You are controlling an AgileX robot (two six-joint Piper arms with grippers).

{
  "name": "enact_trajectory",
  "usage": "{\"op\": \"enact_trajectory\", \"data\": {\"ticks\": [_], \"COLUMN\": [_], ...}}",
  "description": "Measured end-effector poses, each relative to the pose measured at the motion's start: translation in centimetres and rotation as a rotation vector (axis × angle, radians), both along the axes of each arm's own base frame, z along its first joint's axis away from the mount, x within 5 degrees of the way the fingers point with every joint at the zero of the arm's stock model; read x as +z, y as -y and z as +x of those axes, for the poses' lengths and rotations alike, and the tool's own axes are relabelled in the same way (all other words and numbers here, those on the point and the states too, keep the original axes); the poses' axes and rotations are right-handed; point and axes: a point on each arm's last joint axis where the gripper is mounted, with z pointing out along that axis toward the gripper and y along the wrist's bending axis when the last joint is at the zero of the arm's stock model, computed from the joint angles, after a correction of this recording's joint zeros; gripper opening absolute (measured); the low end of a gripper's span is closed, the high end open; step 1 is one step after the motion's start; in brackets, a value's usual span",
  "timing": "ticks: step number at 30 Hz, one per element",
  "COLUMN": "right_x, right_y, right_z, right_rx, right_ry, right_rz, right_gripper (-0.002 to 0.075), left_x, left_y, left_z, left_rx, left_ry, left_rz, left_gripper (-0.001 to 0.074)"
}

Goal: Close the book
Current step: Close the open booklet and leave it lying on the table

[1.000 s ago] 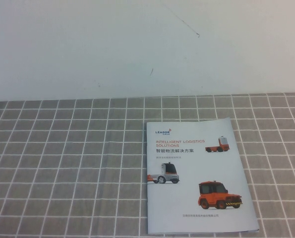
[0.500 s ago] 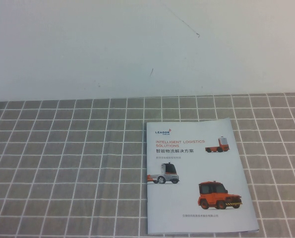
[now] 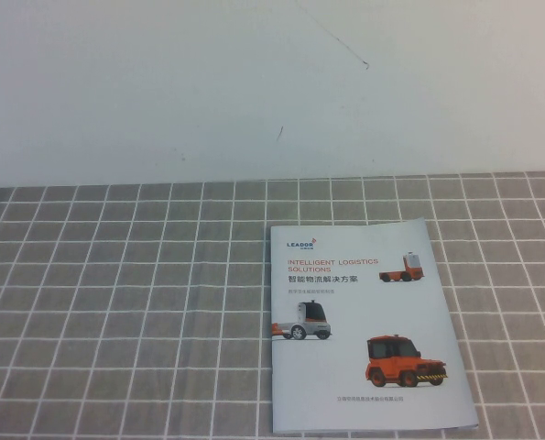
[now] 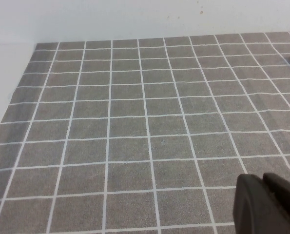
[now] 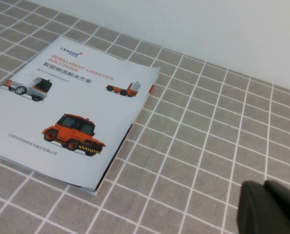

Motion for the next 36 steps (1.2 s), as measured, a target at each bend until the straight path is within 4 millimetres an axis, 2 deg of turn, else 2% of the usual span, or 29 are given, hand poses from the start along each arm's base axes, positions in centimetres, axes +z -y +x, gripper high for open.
{"op": "enact_trajectory", "data": {"ticks": [18, 23, 32, 36], "right_x": [-0.4, -3.4, -9.1, -9.5], "right_y": [-0.1, 0.0, 0.3, 0.3], "right_z": [0.3, 1.1, 2.7, 2.8], "right_rx": [-0.003, -0.068, -0.203, -0.218], "right_ry": [0.038, 0.085, 0.043, 0.050], "right_rz": [0.014, 0.013, 0.026, 0.067], "right_gripper": [-0.0001, -0.0001, -0.0001, -0.0001], "left_x": [0.0, 0.0, 0.0, 0.0], "left_y": [0.0, 0.0, 0.0, 0.0], "left_z": [0.0, 0.0, 0.0, 0.0], "left_rx": [-0.001, 0.000, 0.000, 0.000], "left_ry": [-0.001, -0.001, -0.001, -0.001], "left_rz": [-0.006, -0.006, -0.006, -0.006], "left_gripper": [-0.0001, 0.0000, -0.0001, -0.0001]}}
